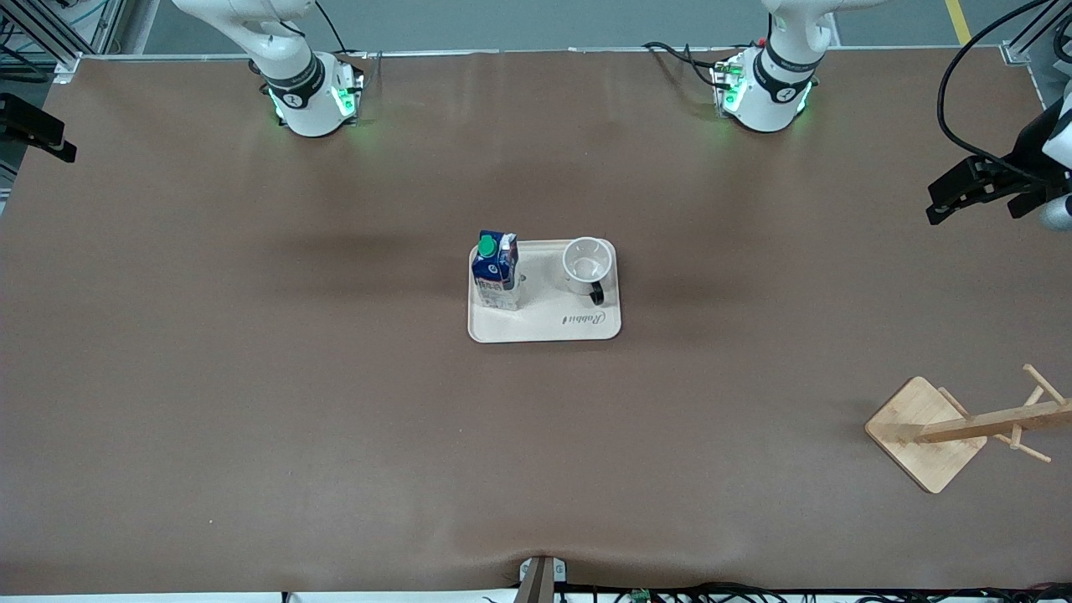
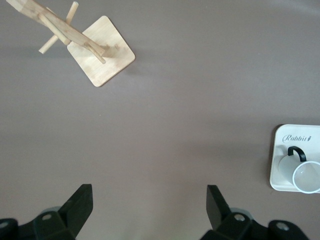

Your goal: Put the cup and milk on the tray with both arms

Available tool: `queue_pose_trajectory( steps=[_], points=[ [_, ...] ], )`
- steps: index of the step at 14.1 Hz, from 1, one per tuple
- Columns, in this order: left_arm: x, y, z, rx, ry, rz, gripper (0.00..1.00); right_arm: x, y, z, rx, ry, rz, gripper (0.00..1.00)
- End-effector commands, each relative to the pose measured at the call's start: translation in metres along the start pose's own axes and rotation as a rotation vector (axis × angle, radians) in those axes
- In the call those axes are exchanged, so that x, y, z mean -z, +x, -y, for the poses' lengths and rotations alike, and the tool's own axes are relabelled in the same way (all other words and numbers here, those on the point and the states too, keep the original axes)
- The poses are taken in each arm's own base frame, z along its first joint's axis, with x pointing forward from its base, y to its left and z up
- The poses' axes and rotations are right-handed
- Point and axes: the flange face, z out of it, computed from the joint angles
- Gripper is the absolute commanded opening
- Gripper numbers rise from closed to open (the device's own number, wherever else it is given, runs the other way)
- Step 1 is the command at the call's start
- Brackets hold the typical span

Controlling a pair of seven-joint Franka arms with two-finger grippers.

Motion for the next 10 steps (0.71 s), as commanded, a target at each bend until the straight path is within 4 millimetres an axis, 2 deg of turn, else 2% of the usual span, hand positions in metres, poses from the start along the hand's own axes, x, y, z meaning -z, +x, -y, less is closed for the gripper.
queue_pose_trajectory(
  steps=[1,10],
  points=[
    [0.0045,-0.0076,-0.0021,-0.010,-0.016,0.013,1.00,0.0041,-0.0056,-0.0022,0.002,-0.012,-0.002,1.00],
    [0.0116,-0.0095,-0.0092,-0.017,-0.017,0.002,1.00,0.0100,-0.0026,0.0015,0.011,0.015,-0.046,1.00]
  ],
)
